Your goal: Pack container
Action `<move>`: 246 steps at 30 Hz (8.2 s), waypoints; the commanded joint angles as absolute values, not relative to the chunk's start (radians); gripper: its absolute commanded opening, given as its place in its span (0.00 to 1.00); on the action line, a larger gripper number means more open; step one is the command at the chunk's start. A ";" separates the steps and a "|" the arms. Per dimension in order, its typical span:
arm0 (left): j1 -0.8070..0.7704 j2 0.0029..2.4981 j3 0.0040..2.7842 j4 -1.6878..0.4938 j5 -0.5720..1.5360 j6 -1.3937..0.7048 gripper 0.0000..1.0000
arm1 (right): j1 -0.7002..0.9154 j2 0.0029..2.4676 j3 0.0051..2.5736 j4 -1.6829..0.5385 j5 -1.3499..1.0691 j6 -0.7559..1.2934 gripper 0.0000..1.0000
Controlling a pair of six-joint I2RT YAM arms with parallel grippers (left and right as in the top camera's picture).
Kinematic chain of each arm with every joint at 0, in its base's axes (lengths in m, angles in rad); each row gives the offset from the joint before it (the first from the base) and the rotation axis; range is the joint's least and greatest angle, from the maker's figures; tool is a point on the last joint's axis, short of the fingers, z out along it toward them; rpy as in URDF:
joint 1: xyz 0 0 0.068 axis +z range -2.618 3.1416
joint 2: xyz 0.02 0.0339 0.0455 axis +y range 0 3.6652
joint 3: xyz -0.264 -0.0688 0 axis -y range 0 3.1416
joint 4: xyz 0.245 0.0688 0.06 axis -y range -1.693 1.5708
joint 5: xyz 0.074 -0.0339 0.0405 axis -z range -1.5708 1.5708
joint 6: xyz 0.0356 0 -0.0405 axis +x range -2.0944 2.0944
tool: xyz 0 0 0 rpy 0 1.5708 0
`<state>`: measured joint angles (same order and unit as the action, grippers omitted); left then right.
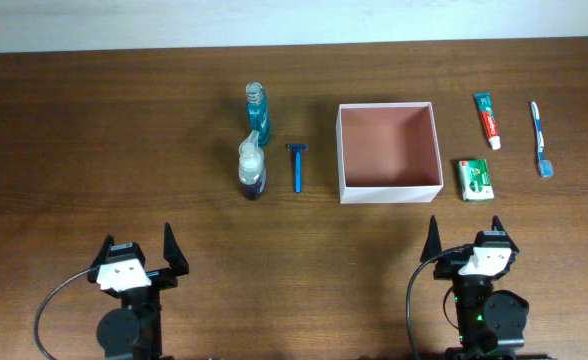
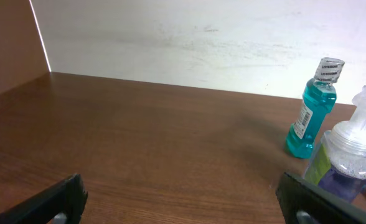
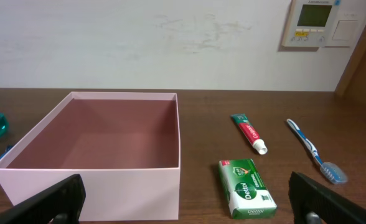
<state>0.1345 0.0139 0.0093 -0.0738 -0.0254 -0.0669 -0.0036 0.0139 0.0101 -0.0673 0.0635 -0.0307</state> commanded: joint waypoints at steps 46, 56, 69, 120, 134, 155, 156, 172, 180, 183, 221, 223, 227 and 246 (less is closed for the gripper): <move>0.138 0.006 0.009 -0.081 -0.014 -0.051 0.99 | 0.006 0.007 0.006 -0.073 0.088 -0.030 0.99; 0.138 0.006 0.009 -0.081 -0.014 -0.051 0.99 | 0.006 0.007 0.006 -0.073 0.088 -0.030 0.99; 0.138 0.006 0.009 -0.081 -0.014 -0.051 0.99 | 0.006 0.007 0.006 -0.073 0.088 -0.030 0.99; 0.139 0.912 1.243 -0.450 0.817 0.242 0.99 | 0.006 0.007 0.006 -0.073 0.087 -0.030 0.99; -0.067 1.447 1.787 -0.841 0.836 0.300 0.99 | 0.006 0.007 0.006 -0.073 0.088 -0.030 0.99; -0.384 1.722 1.862 -1.227 -0.065 -0.086 0.99 | 0.006 0.007 0.006 -0.073 0.088 -0.030 0.99; -0.384 1.727 1.862 -1.222 -0.065 -0.086 0.99 | 0.006 0.007 0.006 -0.073 0.087 -0.030 0.99; -0.384 1.908 1.861 -1.262 -0.033 -0.127 0.99 | 0.006 0.007 0.006 -0.073 0.088 -0.030 0.99; -0.383 1.991 1.861 -1.216 -0.035 -0.127 0.99 | 0.006 0.007 0.006 -0.073 0.088 -0.030 0.99; -0.384 1.993 1.861 -1.197 -0.057 -0.126 0.99 | 0.006 0.007 0.006 -0.073 0.088 -0.030 0.99; -0.384 2.048 1.861 -1.204 -0.095 -0.127 0.99 | 0.006 0.007 0.006 -0.073 0.088 -0.030 0.99; -0.384 2.048 1.861 -1.200 -0.095 -0.127 0.99 | 0.006 0.007 0.006 -0.073 0.088 -0.030 0.99; -0.383 2.048 1.861 -1.179 -0.095 -0.126 0.99 | 0.006 0.007 0.006 -0.073 0.088 -0.030 0.99; -0.383 2.048 1.869 -1.171 -0.095 -0.126 0.70 | 0.006 0.007 0.006 -0.073 0.088 -0.030 0.99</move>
